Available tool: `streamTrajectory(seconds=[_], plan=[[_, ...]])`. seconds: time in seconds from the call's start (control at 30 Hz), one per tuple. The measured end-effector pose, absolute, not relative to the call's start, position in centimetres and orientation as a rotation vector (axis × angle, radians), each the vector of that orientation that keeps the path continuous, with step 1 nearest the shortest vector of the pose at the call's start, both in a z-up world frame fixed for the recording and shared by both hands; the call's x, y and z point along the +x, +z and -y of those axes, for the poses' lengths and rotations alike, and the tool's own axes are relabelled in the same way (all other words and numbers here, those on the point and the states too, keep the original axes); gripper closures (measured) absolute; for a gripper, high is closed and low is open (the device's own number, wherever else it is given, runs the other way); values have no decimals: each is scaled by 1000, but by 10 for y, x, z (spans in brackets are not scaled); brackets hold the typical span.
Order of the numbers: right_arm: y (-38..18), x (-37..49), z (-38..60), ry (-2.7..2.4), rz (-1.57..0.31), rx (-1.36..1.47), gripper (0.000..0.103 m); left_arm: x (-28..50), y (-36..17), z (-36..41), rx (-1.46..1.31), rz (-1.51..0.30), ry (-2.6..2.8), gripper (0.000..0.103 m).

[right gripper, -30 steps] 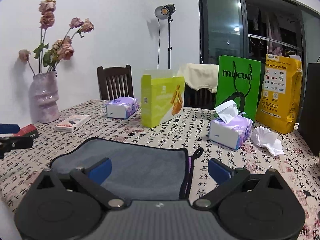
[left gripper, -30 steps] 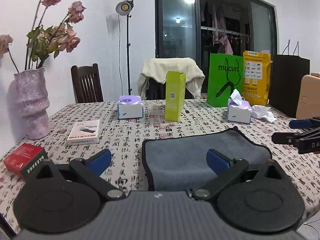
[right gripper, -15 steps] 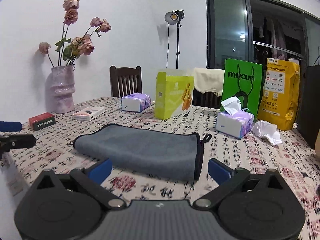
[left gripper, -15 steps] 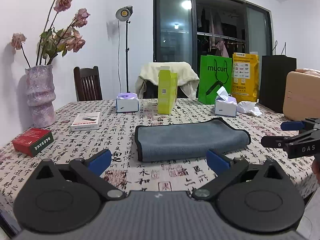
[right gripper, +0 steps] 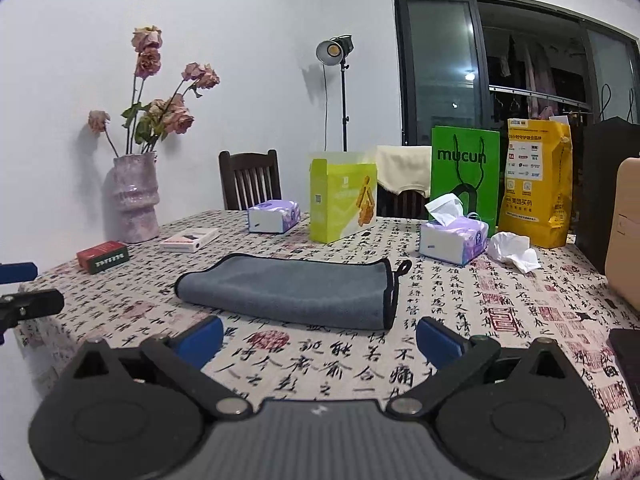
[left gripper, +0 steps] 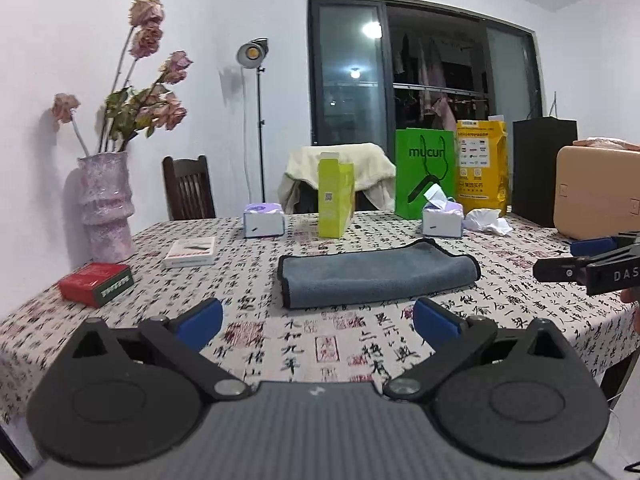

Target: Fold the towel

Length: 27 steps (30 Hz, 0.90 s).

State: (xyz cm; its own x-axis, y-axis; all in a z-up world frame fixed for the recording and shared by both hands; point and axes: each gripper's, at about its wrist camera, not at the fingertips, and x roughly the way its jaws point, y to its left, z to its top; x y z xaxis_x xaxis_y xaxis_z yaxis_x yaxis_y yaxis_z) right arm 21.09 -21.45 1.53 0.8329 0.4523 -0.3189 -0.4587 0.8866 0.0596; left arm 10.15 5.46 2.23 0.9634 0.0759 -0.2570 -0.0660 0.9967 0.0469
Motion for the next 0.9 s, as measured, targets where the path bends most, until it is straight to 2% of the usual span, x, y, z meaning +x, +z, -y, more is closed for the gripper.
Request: streamTrajectory(seconds=[0.9], plan=[[2,90,233,560,-230,-45,0,13,-8,-26,-34,-252,25,0]])
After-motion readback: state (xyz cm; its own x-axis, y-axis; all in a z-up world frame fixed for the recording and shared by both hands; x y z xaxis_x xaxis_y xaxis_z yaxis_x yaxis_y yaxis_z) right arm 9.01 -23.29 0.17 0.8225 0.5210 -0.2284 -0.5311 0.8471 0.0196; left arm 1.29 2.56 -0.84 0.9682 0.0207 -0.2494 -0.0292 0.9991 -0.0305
